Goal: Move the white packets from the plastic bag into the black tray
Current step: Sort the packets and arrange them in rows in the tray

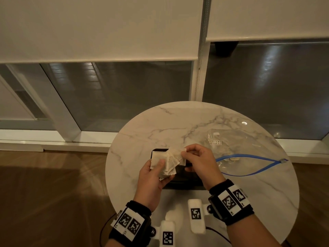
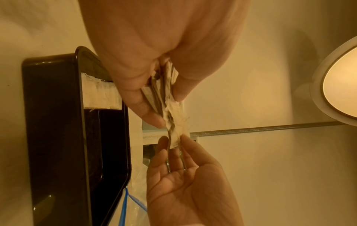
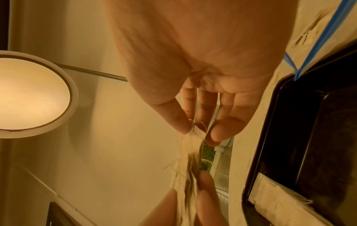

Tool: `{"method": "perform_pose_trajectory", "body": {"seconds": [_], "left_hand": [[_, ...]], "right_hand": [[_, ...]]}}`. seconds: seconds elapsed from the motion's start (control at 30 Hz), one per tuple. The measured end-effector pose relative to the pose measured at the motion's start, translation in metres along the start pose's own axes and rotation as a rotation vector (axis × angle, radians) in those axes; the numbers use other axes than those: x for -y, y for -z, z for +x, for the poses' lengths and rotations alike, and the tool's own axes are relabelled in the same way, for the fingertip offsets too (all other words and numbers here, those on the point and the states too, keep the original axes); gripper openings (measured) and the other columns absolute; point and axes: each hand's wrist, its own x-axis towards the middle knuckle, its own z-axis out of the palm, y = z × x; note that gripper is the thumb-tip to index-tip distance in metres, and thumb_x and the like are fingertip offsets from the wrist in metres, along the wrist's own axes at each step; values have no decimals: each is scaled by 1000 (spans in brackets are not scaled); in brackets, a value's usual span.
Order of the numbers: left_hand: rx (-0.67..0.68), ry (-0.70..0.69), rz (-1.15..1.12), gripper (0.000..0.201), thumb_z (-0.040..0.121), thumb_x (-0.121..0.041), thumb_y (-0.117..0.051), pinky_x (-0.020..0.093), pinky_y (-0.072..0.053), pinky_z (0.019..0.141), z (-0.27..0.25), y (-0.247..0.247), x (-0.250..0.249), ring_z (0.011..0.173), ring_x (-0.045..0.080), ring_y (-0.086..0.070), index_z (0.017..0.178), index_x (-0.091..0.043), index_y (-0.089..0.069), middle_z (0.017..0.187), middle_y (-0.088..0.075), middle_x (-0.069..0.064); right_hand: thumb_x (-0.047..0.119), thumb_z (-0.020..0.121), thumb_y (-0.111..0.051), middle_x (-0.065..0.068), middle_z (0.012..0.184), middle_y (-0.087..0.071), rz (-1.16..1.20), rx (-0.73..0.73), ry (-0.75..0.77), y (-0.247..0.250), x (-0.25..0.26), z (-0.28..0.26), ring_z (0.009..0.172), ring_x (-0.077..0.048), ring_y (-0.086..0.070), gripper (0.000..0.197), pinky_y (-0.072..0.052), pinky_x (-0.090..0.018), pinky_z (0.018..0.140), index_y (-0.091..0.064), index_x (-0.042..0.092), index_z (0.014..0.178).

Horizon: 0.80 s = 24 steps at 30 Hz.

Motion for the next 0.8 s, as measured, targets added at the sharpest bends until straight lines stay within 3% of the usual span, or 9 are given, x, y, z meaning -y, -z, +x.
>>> {"method": "perform_pose_trajectory", "body": {"seconds": [0.1,0.17,0.3,0.47,0.6,0.7,0.8], "left_hand": [[-74,-19,-21,23,100,-15,-58,36,-59,78,6,10,-2,105,27,-70,121,-9,-66,114,-74,13],[-162,-40,-51,22,100,-14,-58,38,-59,79,11,21,-4,105,28,-70,120,-8,-65,115,-73,15],[-295,-35,-123,20,101,-13,-57,39,-57,81,19,40,-3,111,30,-67,120,-9,-63,120,-70,16],[-326,-17,-84,26,103,-15,-55,38,-57,82,23,49,7,112,30,-66,127,-7,-58,124,-67,17],[-317,-17,-67,29,103,-15,-54,37,-56,80,25,51,9,113,32,-65,130,-5,-56,125,-67,18],[-303,-9,-43,28,103,-15,-55,37,-57,79,27,53,10,112,31,-66,129,-5,-57,123,-67,17],[-297,-21,-1,29,103,-15,-55,35,-59,77,28,55,12,112,31,-66,130,-6,-57,124,-67,17]], "right_hand": [[14,92,-68,-8,96,-73,-22,-26,-6,-1,-3,16,88,-19,-68,3,-57,-27,61,-67,15,95],[11,92,-68,-7,90,-70,-60,-36,-16,-4,-6,33,80,-17,-66,4,-58,-28,61,-66,15,91],[-2,88,-68,-13,77,-62,-138,-16,-118,-15,-23,74,67,-20,-61,14,-62,-42,72,-64,10,82],[-10,71,-73,-14,85,-66,-424,48,-248,-26,-42,109,91,-37,-70,27,-62,-51,75,-66,16,75],[-6,82,-71,-14,89,-68,-534,44,-326,-31,-45,115,85,-34,-69,25,-62,-42,65,-65,18,76],[-4,79,-74,-10,78,-69,-621,2,-313,-30,-50,120,76,-31,-69,19,-63,-42,70,-70,13,73],[2,84,-69,-11,86,-71,-621,16,-323,-24,-54,120,76,-26,-70,11,-63,-38,70,-72,3,95]]}}
